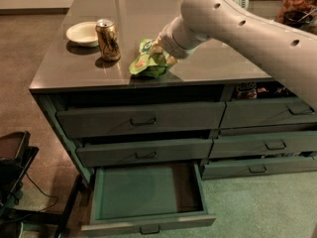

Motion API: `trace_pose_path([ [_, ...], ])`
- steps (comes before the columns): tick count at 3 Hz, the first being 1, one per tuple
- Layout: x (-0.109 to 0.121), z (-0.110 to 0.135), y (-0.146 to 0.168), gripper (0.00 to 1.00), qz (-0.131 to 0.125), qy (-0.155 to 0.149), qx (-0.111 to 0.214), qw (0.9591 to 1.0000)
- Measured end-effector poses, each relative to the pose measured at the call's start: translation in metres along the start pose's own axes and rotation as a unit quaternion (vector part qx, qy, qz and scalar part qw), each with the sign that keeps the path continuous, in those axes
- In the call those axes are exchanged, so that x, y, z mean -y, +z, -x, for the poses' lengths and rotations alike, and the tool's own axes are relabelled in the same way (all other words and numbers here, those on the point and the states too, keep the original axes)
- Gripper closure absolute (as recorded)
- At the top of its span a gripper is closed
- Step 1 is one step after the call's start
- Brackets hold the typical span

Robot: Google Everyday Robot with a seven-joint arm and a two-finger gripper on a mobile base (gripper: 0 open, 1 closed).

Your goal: Place green rice chip bag into bottom drawer

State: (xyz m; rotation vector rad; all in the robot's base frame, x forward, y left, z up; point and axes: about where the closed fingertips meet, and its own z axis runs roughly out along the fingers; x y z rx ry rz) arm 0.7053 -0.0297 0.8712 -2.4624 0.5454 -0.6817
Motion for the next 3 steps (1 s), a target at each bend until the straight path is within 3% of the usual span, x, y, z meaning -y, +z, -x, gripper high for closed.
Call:
trace_pose_path([
  [1,0.005,0.006,-0.004,1.00,0.003,-0.012,0.006,0.9999],
  [3,-0.005,0.043,-0.053,1.00,0.053,-0.048,0.041,0.9966],
])
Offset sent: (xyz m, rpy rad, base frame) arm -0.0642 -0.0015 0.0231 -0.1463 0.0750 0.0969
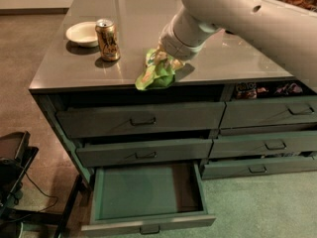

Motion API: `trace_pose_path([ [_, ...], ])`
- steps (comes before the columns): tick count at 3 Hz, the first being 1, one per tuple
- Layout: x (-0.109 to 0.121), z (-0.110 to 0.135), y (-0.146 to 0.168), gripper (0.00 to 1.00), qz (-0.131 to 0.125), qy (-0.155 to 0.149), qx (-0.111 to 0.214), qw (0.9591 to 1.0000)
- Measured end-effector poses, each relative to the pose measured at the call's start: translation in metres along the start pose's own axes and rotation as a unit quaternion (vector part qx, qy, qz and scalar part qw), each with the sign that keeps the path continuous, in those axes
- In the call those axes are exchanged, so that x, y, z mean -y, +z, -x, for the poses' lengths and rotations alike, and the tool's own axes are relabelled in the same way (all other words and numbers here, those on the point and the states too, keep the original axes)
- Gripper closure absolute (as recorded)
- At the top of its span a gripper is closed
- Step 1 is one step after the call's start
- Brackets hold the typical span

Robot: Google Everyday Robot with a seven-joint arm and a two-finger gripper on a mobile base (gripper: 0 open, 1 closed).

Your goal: Place green rice chip bag into bottom drawer

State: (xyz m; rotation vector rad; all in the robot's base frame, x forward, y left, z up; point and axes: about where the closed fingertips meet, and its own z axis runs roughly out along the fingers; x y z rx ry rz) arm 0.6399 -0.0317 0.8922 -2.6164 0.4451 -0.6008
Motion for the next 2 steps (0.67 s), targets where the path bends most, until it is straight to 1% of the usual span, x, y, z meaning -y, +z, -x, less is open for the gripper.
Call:
trace_pose_path([
  [1,-0.016,0.038,-0.045,1.00,0.021,0.004,0.027,0.9994],
  [2,-0.041,0.071,-0.105,1.00,0.037,0.031,0.024,0.9986],
])
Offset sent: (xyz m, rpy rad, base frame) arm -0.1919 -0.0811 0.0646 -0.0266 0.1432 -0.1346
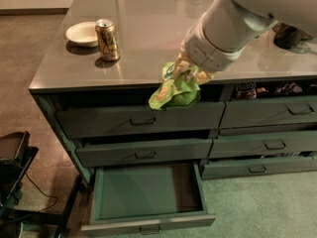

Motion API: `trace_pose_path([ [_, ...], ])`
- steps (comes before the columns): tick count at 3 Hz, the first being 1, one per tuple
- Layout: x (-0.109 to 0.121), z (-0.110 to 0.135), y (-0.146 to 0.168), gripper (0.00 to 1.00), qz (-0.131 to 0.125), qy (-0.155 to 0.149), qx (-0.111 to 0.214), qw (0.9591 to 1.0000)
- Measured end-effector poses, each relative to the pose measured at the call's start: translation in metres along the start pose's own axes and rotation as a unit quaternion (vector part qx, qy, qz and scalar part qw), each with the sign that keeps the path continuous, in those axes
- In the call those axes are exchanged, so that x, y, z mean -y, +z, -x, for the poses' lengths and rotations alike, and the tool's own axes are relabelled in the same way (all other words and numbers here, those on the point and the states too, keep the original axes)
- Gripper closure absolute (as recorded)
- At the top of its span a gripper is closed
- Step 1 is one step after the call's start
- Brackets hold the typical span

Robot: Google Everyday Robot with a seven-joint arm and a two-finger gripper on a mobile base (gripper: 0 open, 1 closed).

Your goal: Place green rice chip bag into bottom drawer

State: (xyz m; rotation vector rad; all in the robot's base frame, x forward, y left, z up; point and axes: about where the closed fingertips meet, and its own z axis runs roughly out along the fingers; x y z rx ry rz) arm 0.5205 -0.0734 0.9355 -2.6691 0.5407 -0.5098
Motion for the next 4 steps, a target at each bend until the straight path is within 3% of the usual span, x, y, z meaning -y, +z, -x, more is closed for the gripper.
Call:
trace_pose_path([
  [1,0.000,0.000,0.000,1.00,0.000,0.000,0.000,1.0000],
  [2,-0.018,0.010,0.007,1.00,0.000,0.040,0.024,0.9989],
  [3,-0.050,0.041,0.014,1.00,0.008,0.106,0.061,0.9925],
  [4,-0.082,0.080,0.036,1.00,0.012,0.170,0.101,0.9803],
])
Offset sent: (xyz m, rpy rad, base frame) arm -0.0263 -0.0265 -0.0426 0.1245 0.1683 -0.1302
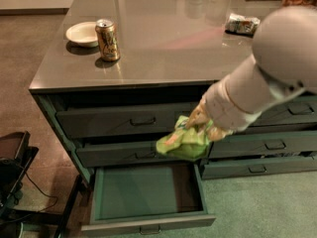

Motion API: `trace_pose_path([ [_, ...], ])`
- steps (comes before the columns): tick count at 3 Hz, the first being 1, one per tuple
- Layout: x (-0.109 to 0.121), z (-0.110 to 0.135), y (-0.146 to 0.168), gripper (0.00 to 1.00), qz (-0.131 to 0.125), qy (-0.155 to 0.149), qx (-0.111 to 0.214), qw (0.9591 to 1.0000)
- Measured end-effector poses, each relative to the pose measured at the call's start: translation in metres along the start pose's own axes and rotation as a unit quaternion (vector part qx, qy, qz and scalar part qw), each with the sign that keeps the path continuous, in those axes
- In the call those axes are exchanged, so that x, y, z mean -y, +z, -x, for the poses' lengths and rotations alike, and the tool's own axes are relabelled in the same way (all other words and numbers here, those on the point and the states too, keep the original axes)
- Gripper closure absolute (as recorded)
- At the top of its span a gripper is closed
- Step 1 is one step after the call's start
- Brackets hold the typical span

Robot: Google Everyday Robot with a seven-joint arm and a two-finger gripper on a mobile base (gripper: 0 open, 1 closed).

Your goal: Place green rice chip bag into bottom drawer

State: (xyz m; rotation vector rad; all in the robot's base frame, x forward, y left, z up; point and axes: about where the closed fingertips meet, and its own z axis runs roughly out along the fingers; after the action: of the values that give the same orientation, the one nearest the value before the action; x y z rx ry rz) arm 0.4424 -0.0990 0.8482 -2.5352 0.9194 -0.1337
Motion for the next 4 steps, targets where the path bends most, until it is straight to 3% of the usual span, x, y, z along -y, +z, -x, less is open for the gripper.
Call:
trace_pose_path([
  [2,-0.073,0.039,0.119,1.00,-0.009,0.071,0.073,0.9948],
  [3,-0.106,0.060,0.206,1.00,-0.026,0.092,0.133,0.9865],
  [4,-0.109,0.060,0.210,1.00,-0.023,0.093,0.131,0.9868],
])
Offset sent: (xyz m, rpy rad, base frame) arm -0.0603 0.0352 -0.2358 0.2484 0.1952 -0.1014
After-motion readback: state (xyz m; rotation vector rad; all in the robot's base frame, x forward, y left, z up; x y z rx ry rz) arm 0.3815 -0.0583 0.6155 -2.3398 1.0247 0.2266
